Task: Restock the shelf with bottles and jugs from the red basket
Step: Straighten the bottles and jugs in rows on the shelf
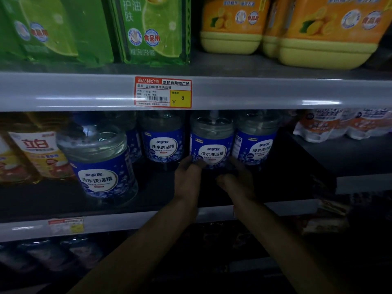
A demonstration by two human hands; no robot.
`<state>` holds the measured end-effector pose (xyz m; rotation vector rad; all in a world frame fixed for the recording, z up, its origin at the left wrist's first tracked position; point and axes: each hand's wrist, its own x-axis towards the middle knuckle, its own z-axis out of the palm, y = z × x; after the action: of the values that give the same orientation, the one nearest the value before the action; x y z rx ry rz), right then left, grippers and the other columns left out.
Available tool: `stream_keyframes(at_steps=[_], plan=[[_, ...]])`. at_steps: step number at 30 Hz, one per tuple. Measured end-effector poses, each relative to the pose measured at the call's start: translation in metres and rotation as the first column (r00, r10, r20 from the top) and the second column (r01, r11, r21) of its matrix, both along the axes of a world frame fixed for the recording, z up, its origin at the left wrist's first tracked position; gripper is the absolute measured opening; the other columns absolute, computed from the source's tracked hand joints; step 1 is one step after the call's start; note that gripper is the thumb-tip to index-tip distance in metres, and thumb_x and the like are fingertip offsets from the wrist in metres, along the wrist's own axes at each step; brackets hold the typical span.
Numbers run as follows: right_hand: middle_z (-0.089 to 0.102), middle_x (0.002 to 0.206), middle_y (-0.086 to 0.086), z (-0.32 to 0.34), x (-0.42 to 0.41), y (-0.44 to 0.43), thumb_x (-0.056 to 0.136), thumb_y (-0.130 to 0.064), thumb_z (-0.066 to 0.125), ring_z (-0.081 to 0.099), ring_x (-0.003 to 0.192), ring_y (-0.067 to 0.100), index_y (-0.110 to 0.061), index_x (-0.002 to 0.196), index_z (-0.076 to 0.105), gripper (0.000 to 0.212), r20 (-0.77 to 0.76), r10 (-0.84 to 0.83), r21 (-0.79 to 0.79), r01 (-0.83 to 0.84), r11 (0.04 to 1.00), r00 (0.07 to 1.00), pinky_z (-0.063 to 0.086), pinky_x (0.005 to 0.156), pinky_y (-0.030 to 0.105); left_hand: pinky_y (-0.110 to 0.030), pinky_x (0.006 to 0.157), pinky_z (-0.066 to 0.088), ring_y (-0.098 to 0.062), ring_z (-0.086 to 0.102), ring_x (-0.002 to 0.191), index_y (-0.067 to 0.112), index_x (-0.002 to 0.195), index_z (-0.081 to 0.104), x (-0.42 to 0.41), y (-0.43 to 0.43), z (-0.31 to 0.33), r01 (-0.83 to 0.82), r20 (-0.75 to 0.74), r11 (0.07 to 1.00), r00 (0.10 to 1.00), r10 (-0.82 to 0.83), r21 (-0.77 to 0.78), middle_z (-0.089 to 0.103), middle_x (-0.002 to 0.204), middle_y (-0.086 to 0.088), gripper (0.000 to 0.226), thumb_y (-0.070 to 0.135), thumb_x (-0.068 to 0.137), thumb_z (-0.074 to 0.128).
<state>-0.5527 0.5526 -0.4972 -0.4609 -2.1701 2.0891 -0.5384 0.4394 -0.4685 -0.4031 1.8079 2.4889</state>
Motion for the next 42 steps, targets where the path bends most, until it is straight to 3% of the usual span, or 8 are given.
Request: stream_keyframes(at_steps=[7,12,17,26,31,33,37,42], plan=[[0.067,0.13,-0.002,-0.002,-0.004,-0.006,0.075,0.009,0.064,0.062,0.12,0.02,-0.032,0.141,0.057,0.078,-0.022,0.018,-0.074,-0.02,0.997,1.0,0.055,0.1,0.043,-0.048,0.101,0.057,-0.028,0.071,0.113,0.011,0.13,0.069,-0.009,0.008,-0.005,-0.021,-0.011,0.999,1.0,0.022,0.047,0.077,0.119,-0.01,0.038,0.005,0.093,0.062],[0.069,0.124,-0.004,0.002,-0.004,-0.008,0.075,0.009,0.06,0.063,0.116,0.019,-0.042,0.123,0.061,0.07,0.007,0.031,-0.097,-0.03,0.995,0.999,0.055,0.1,0.045,-0.052,0.105,0.054,-0.027,0.07,0.116,0.023,0.135,0.068,-0.014,0.009,-0.01,-0.032,-0.006,0.999,0.999,0.032,0.037,0.076,0.122,-0.005,0.046,0.01,0.09,0.063],[0.069,0.128,-0.002,0.001,-0.009,-0.013,0.075,0.011,0.059,0.063,0.119,0.02,-0.034,0.142,0.056,0.08,-0.005,0.051,-0.144,-0.051,0.988,0.999,0.055,0.1,0.044,-0.052,0.108,0.052,-0.03,0.068,0.118,0.024,0.14,0.065,-0.025,0.009,-0.014,-0.05,0.021,0.996,0.999,0.048,0.08,0.075,0.124,-0.008,0.053,0.006,0.09,0.062],[0.067,0.13,-0.004,-0.002,-0.015,-0.011,0.078,0.014,0.057,0.062,0.119,0.014,-0.031,0.145,0.054,0.08,-0.02,0.053,-0.143,-0.056,0.988,0.998,0.056,0.086,0.024,-0.048,0.105,0.055,-0.029,0.068,0.118,0.019,0.144,0.062,-0.033,0.018,-0.024,-0.086,-0.001,0.993,0.996,0.086,0.086,0.074,0.125,-0.01,0.055,0.0,0.092,0.06],[0.069,0.127,-0.006,-0.003,-0.015,-0.008,0.078,0.015,0.056,0.063,0.116,0.012,-0.032,0.144,0.055,0.08,-0.038,0.068,-0.123,-0.072,0.99,0.997,0.056,0.089,0.027,-0.044,0.103,0.056,-0.028,0.068,0.118,0.018,0.145,0.06,-0.034,0.019,-0.026,-0.095,-0.01,0.991,0.995,0.096,0.097,0.074,0.126,-0.009,0.054,0.0,0.094,0.059],[0.068,0.124,-0.008,-0.001,-0.013,-0.008,0.08,0.015,0.055,0.062,0.112,0.007,-0.032,0.142,0.056,0.078,-0.054,0.082,-0.12,-0.088,0.989,0.995,0.055,0.084,0.022,-0.045,0.104,0.055,-0.028,0.068,0.118,0.017,0.145,0.061,-0.033,0.019,-0.026,-0.104,-0.016,0.991,0.994,0.105,0.081,0.073,0.127,-0.011,0.054,0.0,0.094,0.058],[0.069,0.121,-0.009,0.0,-0.013,-0.003,0.078,0.013,0.057,0.062,0.112,0.009,-0.031,0.139,0.057,0.076,-0.066,0.122,-0.059,-0.126,0.99,0.99,0.054,0.09,0.027,-0.05,0.106,0.054,-0.029,0.067,0.119,0.019,0.145,0.061,-0.035,0.016,-0.031,-0.103,-0.03,0.995,0.994,0.103,0.01,0.073,0.128,-0.01,0.053,0.003,0.095,0.06],[0.066,0.11,-0.015,0.0,-0.014,0.014,0.081,-0.003,0.072,0.061,0.113,0.013,-0.032,0.135,0.059,0.063,-0.021,0.134,0.116,-0.131,0.985,0.991,0.052,0.102,0.04,-0.047,0.11,0.052,-0.022,0.065,0.123,0.021,0.146,0.059,-0.03,0.005,-0.031,-0.026,-0.127,0.972,0.992,-0.004,-0.234,0.071,0.132,-0.004,0.055,0.005,0.094,0.065]])
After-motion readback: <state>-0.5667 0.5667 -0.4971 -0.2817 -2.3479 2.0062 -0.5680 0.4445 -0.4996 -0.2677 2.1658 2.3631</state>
